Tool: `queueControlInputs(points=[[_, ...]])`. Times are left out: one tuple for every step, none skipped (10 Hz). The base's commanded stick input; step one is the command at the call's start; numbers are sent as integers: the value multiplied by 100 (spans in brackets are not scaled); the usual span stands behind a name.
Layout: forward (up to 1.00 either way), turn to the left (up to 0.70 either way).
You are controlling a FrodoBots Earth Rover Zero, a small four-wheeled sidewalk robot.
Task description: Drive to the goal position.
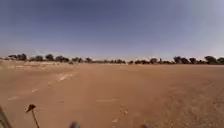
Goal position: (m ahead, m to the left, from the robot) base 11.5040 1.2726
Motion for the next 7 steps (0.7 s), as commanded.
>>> queueControlInputs(points=[[70, 0], [70, 0], [70, 0], [70, 0], [70, 0], [70, 0], [70, 0]])
